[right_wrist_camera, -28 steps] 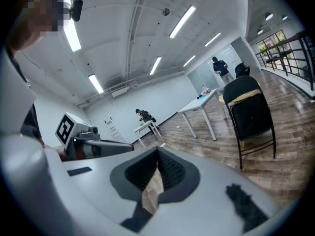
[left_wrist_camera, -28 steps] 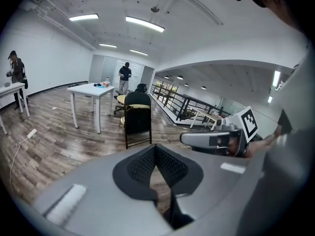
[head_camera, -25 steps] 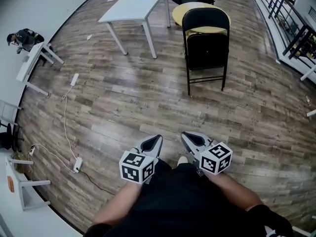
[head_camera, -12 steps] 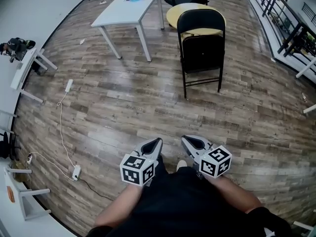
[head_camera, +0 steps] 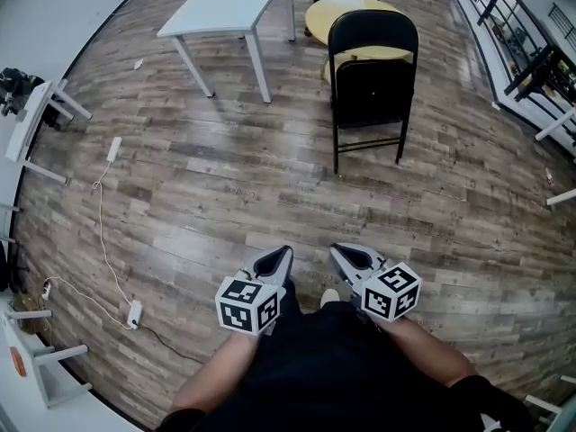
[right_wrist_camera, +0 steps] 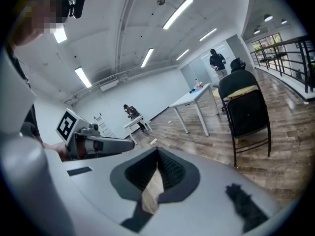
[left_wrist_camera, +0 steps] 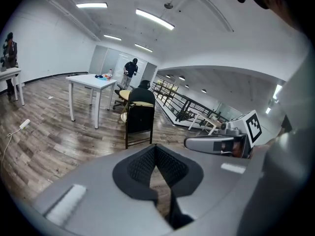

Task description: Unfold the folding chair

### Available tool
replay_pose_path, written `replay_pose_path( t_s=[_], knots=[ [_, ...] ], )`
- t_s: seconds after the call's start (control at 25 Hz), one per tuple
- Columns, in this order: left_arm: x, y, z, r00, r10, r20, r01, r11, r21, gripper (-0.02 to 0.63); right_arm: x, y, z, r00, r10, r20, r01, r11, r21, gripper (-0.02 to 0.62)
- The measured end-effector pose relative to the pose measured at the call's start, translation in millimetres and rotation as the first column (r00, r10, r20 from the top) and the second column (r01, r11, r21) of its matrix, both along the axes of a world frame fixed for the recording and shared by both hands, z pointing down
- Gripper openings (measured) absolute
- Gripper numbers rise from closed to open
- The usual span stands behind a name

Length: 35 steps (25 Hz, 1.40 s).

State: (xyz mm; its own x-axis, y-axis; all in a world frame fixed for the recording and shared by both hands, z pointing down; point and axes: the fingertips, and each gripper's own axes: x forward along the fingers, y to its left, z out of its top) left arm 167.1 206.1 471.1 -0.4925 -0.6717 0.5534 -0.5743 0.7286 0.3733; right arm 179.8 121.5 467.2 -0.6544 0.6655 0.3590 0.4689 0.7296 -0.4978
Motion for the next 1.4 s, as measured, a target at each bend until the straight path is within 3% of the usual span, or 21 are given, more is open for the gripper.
replay_pose_path(
  t_s=[0.32,0.72,1.16,1.4],
  knots=[
    [-54.6,32.2,3.2,1.0,-0.012,-0.021,0.012,1.0,0.026,0.008,-54.0,30.5,-0.4,1.0,0.005,-0.012,-0.005,1.0,0.024,0.005],
    [-116.9,73.4,-0.8,1.0,-0.024,0.01,0.024,0.998,0.066,0.008,-106.5,58.8,-0.2,1.0,0.019,-0.017,-0.017,0.995,0.095,0.005],
    [-184.5,110.9,-26.8,0.993,0.044,0.113,-0.053,0.995,0.081,0.008,-164.0,89.0,-26.7,0.994,0.098,0.057,-0.105,0.985,0.137,0.005],
    [-191.8,121.2,-20.4,0.994,0.082,0.074,-0.088,0.993,0.08,0.008,-169.6,102.1,-24.8,0.992,0.115,0.052,-0.122,0.982,0.142,0.005]
  ],
)
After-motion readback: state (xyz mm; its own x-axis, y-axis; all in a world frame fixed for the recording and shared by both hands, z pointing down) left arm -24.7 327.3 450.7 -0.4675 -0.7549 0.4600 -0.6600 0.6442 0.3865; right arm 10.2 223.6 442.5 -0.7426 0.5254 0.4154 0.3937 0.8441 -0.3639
